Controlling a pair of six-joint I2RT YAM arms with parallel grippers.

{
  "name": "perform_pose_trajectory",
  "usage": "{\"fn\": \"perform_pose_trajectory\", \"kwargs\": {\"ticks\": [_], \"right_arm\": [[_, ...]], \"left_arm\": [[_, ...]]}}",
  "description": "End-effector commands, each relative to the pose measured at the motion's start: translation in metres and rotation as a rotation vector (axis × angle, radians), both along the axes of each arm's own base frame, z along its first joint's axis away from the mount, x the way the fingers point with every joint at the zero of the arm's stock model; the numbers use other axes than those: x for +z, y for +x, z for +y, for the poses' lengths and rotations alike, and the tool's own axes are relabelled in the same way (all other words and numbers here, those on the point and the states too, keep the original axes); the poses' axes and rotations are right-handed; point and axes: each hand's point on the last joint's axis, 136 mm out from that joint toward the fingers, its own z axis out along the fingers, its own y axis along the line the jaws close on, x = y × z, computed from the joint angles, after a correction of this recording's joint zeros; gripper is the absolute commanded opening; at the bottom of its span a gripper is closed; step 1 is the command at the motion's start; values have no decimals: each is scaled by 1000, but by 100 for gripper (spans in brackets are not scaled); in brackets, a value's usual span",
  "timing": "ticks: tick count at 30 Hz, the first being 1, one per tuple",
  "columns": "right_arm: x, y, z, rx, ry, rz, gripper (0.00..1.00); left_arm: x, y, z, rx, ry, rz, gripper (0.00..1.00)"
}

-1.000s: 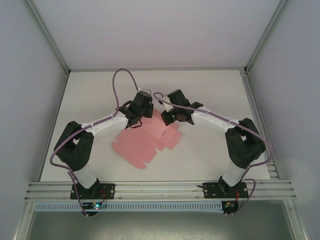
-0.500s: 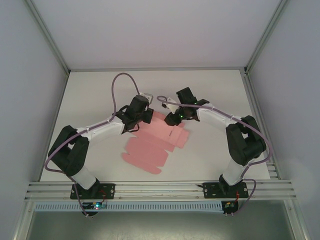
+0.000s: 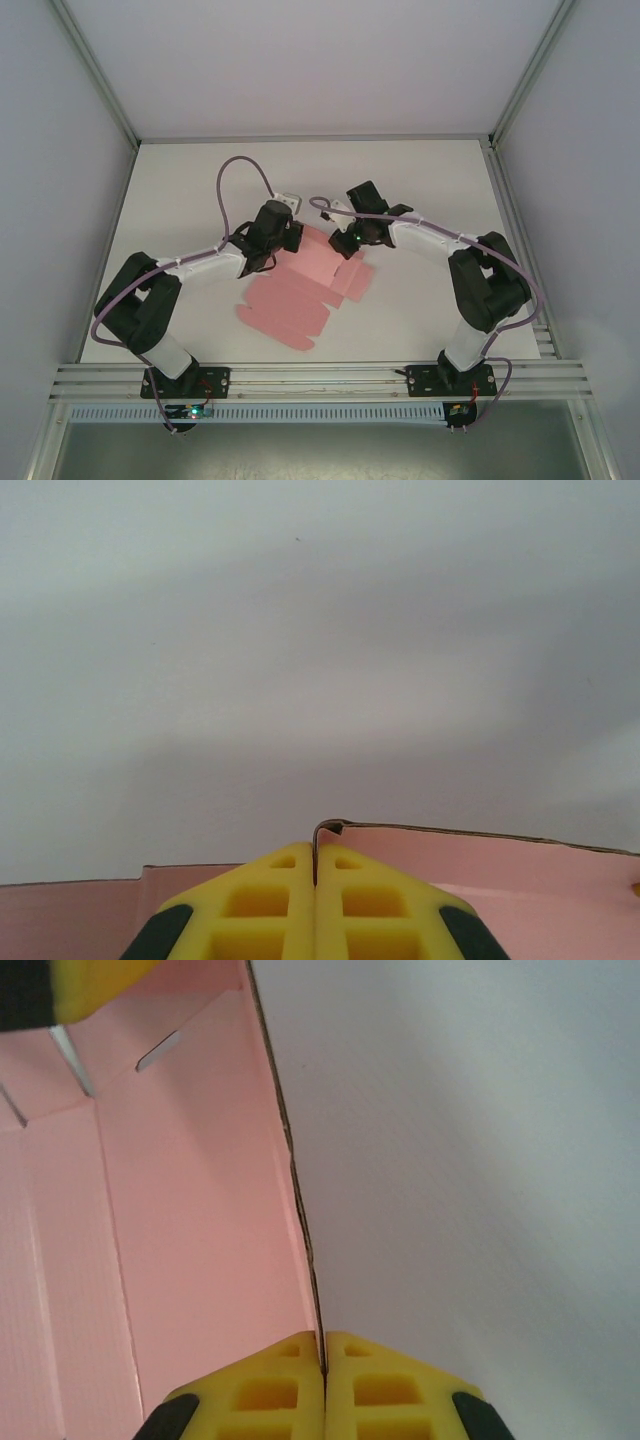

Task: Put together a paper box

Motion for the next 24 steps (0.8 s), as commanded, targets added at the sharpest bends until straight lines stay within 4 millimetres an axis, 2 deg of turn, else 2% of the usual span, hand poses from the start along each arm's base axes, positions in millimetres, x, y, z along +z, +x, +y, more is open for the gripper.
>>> {"fn": "perform_pose_trajectory", "kwargs": {"ticks": [1,4,8,17,21,23,24], "right_arm": [[2,27,-11,-182,11,-56,0],[-1,27,-11,-198,24,-47,0],[2,25,-2,-191,62,-52,0],[12,18,-1,-164,56,-103,0],[12,11,-4,-133,25,-123,0],[14,7,-6,-108,-3,-147,0],[16,7,-8,-103,-17,-165,0]], "left_arm": [[4,0,7,61,-52,-55,1],[2,-6,10,70,-94,-92,5],[2,-22,-8,-62,-164,-180,6],[-3,-34,0,-59,-161,-221,7],[8,-37,3,-63,-140,-212,17],[20,-34,13,-5,-120,-214,25],[28,-34,17,13,-110,-207,25]]}}
